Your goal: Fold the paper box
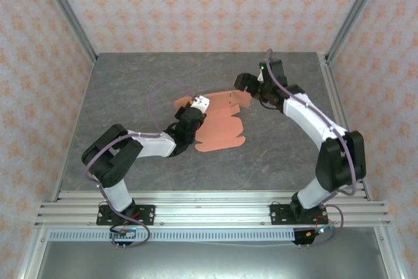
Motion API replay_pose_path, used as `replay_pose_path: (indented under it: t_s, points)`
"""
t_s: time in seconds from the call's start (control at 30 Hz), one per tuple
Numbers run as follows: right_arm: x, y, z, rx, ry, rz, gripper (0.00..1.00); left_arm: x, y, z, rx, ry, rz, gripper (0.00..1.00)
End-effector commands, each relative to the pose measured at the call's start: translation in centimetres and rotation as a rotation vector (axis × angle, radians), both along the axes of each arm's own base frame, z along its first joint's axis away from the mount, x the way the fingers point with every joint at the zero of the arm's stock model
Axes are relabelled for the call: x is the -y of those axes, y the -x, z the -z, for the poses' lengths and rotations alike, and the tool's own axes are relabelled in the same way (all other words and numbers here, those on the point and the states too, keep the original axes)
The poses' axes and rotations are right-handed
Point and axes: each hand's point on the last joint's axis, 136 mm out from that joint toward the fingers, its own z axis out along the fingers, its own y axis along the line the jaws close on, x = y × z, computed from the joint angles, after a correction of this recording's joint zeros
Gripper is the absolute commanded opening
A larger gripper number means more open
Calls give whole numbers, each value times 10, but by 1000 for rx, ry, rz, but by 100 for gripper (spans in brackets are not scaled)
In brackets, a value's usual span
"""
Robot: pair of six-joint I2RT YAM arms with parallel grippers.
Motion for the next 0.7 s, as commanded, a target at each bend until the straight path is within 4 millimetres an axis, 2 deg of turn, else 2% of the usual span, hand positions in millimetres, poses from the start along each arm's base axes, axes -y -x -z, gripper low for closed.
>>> replay_pose_path:
  t_s: [0.0, 0.07, 0.17, 0.27, 0.37, 0.57, 0.67]
  points:
    - [-27, 1, -10, 65, -220, 123, 83, 2, -4, -1, 37, -12, -17, 0]
    - [-40, 3, -2, 53, -299, 146, 82, 3, -4, 1, 36, -20, -17, 0]
    - [-50, -6, 12, 32, -388, 189, 76, 3, -4, 3, 31, -22, -13, 0]
    - [-63, -14, 24, -4, -403, 179, 72, 3, -3, 4, 29, -22, -11, 0]
    - [-73, -17, 27, -3, -396, 168, 71, 2, -2, 5, 28, -28, -10, 0]
    - [-76, -25, 27, 5, -380, 178, 71, 3, -1, 7, 23, -30, -5, 0]
    - [-75, -30, 35, 0, -367, 203, 64, 2, -1, 8, 22, -33, -8, 0]
